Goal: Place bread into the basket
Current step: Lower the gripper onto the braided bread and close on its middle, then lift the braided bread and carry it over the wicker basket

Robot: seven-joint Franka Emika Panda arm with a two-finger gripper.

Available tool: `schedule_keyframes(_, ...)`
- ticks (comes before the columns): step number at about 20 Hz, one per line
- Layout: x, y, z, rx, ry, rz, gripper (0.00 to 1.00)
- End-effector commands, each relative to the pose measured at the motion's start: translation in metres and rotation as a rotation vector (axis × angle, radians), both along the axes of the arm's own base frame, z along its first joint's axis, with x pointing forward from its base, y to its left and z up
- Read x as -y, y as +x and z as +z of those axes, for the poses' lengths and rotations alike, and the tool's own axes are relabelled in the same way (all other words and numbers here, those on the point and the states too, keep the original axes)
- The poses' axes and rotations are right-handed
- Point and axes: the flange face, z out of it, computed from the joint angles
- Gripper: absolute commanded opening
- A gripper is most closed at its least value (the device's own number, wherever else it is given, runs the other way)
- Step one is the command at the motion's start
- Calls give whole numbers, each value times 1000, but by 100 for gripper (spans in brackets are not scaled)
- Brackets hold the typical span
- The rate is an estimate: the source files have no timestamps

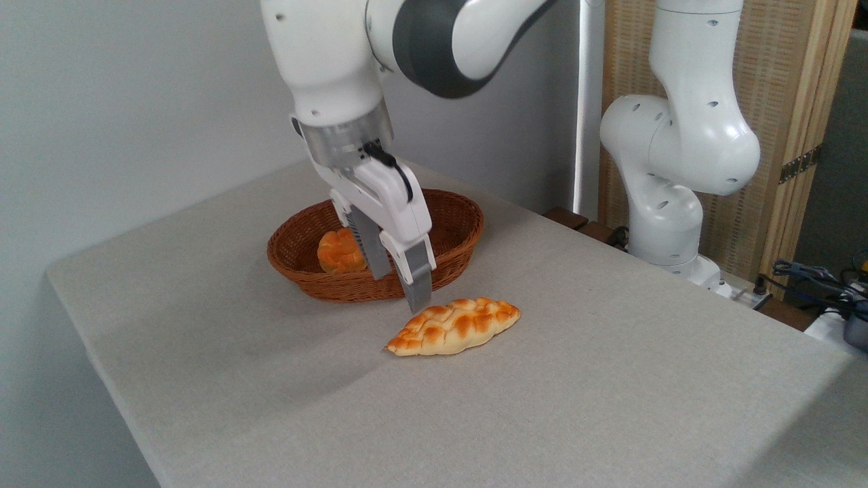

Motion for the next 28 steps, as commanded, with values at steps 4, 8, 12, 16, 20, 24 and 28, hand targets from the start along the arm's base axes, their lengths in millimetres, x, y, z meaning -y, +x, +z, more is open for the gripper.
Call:
schedule_keyframes(4, -7, -27, -40, -16, -12, -118, 100)
schedule_keyframes(8, -6, -33, -68, -4, -10, -118, 100)
schedule_keyframes(12, -6, -36, -76, -8, -10, -118, 100)
schedule_keyframes(16, -6, -35, -79, -14, -10, -118, 100)
schedule_keyframes(20, -7, -35, -80, -14, -10, -117, 44)
schedule_keyframes(24, -7, -35, -81, -17, -9, -117, 44)
schedule_keyframes(28, -7, -35, -80, -17, -10, -115, 44)
